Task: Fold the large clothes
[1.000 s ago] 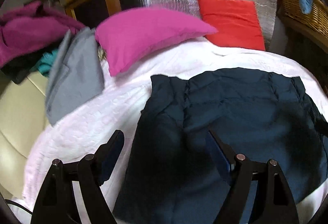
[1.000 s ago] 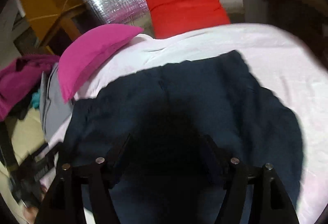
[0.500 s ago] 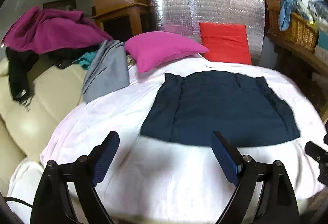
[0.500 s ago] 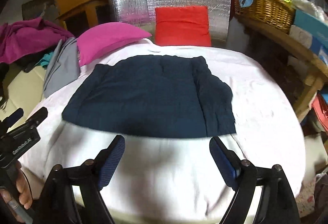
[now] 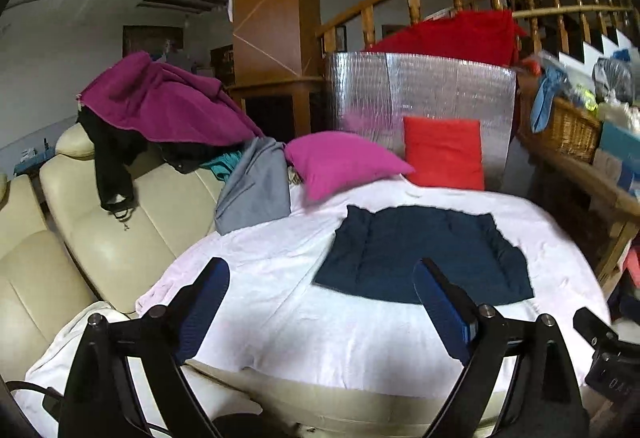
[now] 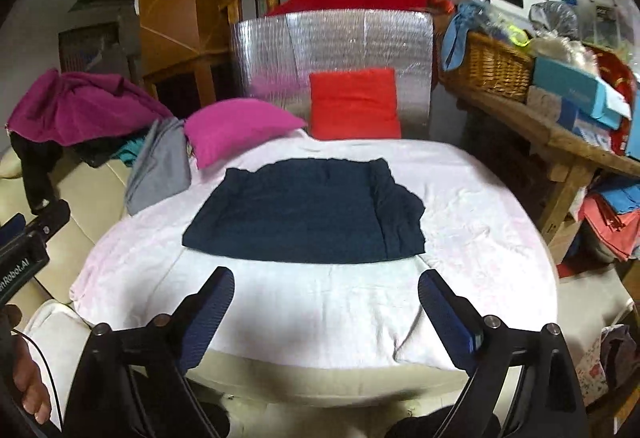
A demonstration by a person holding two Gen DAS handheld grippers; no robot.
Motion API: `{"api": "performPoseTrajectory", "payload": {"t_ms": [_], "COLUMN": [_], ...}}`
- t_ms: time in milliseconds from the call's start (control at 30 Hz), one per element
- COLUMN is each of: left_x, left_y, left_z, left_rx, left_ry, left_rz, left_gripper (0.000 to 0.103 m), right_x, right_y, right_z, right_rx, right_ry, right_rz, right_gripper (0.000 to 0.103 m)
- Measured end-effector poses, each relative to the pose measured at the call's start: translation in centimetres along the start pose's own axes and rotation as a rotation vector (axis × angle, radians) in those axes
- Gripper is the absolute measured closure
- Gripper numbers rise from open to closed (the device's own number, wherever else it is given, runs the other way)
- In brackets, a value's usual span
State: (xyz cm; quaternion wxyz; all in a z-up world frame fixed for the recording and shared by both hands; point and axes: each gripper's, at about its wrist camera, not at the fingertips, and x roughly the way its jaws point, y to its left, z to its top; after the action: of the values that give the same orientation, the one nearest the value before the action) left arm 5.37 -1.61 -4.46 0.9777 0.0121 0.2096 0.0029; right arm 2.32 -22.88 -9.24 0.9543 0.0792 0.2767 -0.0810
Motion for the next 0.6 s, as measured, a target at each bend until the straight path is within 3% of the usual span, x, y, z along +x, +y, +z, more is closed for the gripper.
{"api": "performPoseTrajectory", "payload": {"t_ms": [233, 600], "left_x": [-3.8, -7.0], "left_y": [0.1, 0.1], "left_z": [0.3, 0.3], "left_rx": [0.014, 0.014], "left_ry": [-0.048, -0.087], "left_rz": [0.005, 0.0], "left_gripper": [0.008, 0.006], "right_x": [-3.9, -5.9], "right_y": [0.4, 1.2], "right_z": [-0.3, -0.6], "right_rx": [0.011, -0.007], "right_ry": [-0.041, -0.043], "right_rz": [-0.011, -0.015], "right_gripper": [0.005, 0.004]}}
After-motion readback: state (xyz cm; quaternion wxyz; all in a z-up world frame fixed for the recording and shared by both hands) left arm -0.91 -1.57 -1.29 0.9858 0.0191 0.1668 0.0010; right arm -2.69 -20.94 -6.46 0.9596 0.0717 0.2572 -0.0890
